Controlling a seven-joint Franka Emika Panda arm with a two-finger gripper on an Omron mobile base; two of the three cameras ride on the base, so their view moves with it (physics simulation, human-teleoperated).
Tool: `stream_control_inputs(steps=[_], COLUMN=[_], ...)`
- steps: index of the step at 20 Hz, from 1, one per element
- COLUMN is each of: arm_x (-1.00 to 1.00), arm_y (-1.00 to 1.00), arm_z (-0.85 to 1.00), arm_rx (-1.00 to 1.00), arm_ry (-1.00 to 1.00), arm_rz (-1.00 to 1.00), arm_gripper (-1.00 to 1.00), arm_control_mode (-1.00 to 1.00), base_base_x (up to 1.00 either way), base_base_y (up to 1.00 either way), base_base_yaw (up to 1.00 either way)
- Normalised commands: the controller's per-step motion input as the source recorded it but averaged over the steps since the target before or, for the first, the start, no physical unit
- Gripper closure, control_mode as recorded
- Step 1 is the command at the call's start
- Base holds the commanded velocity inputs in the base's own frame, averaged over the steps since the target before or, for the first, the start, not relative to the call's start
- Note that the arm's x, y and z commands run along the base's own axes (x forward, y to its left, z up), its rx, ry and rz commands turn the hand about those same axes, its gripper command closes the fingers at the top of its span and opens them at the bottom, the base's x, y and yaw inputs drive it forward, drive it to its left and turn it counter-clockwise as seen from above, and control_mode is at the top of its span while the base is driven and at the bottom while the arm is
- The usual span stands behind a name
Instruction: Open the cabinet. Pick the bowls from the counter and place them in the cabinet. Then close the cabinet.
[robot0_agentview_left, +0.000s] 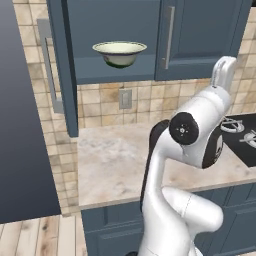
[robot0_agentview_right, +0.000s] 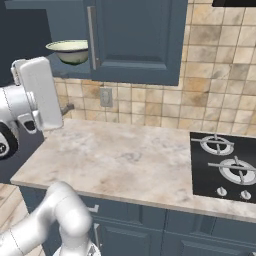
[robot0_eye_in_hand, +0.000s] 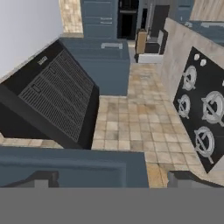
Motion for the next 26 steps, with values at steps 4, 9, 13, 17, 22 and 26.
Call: stream_control_inputs(steps=[4,9,13,17,22,26], arm_x=[-0.71,-0.66,-0.45,-0.17,0.00,0.00], arm_y=[0.46,0.41,0.58,0.91,0.96,0.99], arm_z=[0.00,0.00,0.00,-0.01,-0.07,-0.13], arm_rx=[0.02,0.06,0.03,0.00,0.00,-0.02], arm_ry=[-0.19,-0.07,-0.02,-0.02,0.01,0.00], arm_rz=[0.00,-0.06,-0.12,-0.09,-0.06,-0.09], arm_gripper=[-1.00,-1.00,-1.00,-1.00,-1.00,-1.00], arm_control_mode=[-1.00,-1.00,-1.00,-1.00,-1.00,-1.00], base_base_x=[0.00,0.00,0.00,0.00,0.00,0.00], base_base_y=[0.00,0.00,0.00,0.00,0.00,0.00], base_base_yaw=[0.00,0.00,0.00,0.00,0.00,0.00])
